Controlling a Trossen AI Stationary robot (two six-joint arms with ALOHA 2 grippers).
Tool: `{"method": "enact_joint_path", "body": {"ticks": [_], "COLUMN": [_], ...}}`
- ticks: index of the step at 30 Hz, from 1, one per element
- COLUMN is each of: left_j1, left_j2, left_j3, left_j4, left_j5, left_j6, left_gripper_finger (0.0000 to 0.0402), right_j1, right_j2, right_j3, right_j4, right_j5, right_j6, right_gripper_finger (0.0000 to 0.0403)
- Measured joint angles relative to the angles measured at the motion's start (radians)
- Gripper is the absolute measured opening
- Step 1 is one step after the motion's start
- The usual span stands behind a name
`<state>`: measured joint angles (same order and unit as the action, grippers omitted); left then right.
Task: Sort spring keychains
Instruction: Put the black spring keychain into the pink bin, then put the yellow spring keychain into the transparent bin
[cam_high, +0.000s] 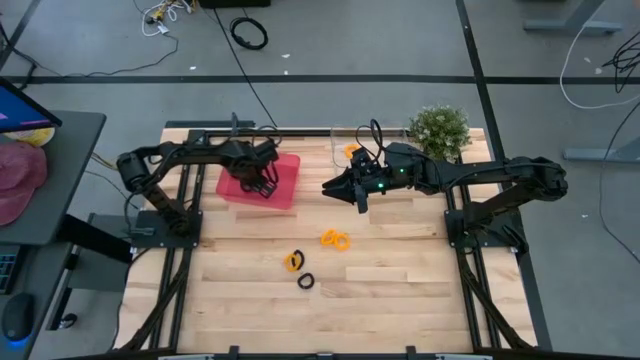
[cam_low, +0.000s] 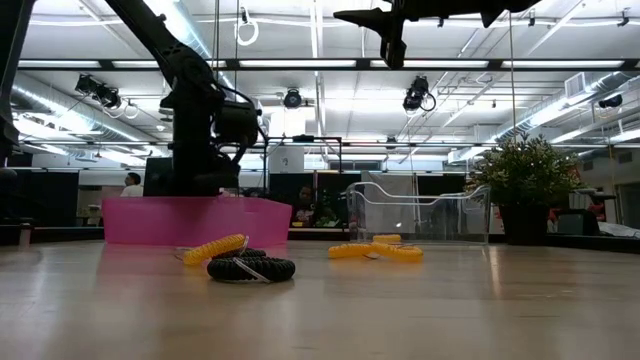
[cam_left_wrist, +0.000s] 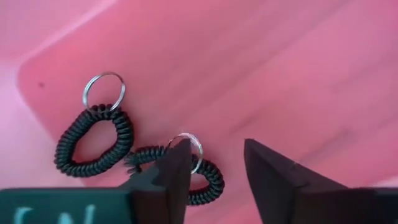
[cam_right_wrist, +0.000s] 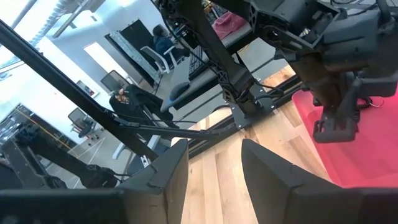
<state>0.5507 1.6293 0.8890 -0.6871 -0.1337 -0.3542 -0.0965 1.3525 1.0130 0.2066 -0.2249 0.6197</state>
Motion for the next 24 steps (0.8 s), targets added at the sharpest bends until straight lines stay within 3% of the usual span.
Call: {"method": "enact_joint_path", "body": {"ticks": [8, 17, 24], "left_j1": [0.000, -0.064, -0.175], "left_j2": [-0.104, -0.307, -0.525], "left_j3": [0.000, 0.000, 0.000], "left_j4": [-0.010, -0.030, 0.110], "left_j5": [-0.003, 0.050, 0.050], "left_j6": [0.000, 0.003, 0.031], "left_gripper_finger": [0.0201, 0.0182, 0.0161], "right_j1": [0.000, 0.000, 0.000], "right_j2": [0.000, 0.000, 0.000], "right_j3": [0.000, 0.000, 0.000], "right_j4": [0.000, 0.000, -0.008], "right_j5": [0.000, 0.000, 0.000], "right_j6": [-0.003, -0.003, -0.003], "right_gripper_finger": [0.0153, 0.0153, 0.0153]}}
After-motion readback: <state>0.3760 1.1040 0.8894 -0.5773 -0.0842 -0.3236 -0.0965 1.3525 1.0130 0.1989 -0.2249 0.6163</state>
